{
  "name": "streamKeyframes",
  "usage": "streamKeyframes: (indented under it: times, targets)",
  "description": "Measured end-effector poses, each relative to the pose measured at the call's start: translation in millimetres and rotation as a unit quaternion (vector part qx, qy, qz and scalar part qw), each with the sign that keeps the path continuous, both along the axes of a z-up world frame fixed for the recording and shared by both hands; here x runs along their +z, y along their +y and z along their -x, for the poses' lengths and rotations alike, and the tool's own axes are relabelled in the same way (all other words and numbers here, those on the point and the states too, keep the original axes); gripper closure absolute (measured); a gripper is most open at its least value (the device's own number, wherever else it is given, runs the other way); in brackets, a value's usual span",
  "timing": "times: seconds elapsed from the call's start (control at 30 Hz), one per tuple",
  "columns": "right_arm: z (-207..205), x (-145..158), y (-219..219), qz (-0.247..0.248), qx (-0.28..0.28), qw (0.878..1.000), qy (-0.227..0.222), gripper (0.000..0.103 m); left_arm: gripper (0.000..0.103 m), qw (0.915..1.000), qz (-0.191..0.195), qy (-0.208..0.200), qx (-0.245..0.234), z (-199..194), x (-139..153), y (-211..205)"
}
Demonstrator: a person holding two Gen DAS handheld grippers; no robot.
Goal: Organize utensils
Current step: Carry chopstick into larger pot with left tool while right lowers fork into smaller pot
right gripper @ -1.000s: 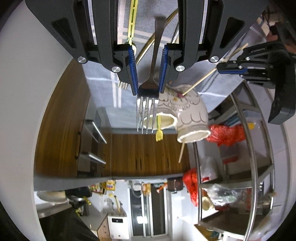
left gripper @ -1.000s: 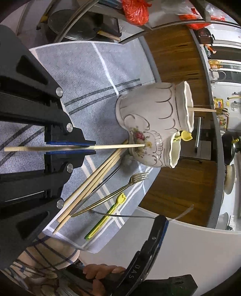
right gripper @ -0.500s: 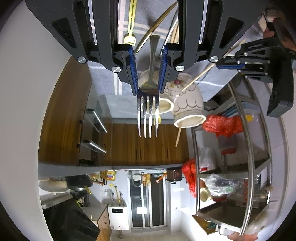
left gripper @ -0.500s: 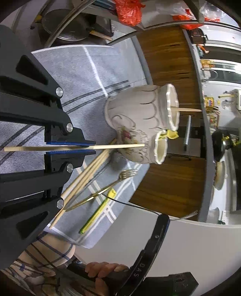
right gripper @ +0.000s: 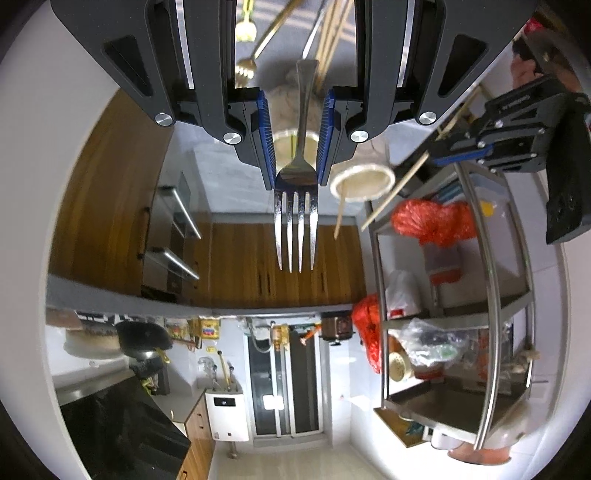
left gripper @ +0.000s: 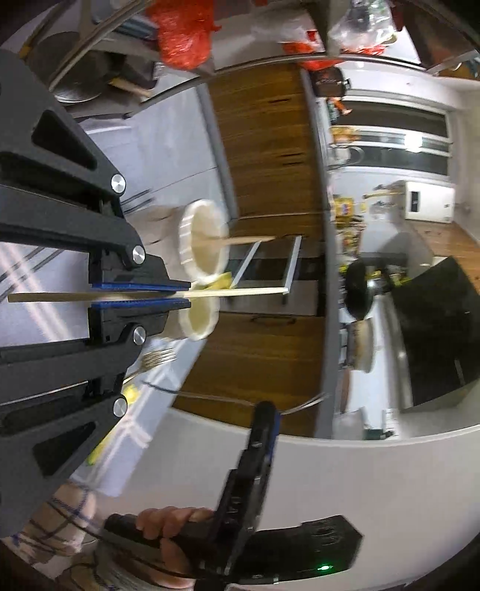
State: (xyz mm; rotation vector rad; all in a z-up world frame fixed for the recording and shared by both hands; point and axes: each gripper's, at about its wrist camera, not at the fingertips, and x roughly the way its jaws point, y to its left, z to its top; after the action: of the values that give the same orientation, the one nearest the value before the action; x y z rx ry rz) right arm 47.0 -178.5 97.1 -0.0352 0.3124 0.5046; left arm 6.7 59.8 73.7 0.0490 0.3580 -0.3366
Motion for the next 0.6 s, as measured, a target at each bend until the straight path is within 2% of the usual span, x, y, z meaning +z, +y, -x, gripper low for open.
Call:
streamKeyframes:
  times: [0.13,0.3,0.43,0.6]
  targets:
    - [-18.4,13.7,7.6,-0.003,-0.002,1.0,-0.007,0.08,0.099,0.9982,0.05,-0.032,0.005,-28.9,20.6,17.1]
    - [-43.5,25.9,17.0,-0.007,-0.014,1.0,-0.013,0.08,0.099,0.9924,0.112,-0.048,0.014,-70.1,33.7,33.7]
    - [-63.3,29.2,24.2,-0.004,-0.022,1.0,-0.016,0.08,0.099,0.9874,0.149,-0.047,0.021,-101.0,29.9,38.6]
    - [-80.3,20.4,26.9,-0.008,-0.03,1.0,-0.006,0.08,0.099,0.9839,0.167,-0.047,0.041,-127.5,11.4,36.1]
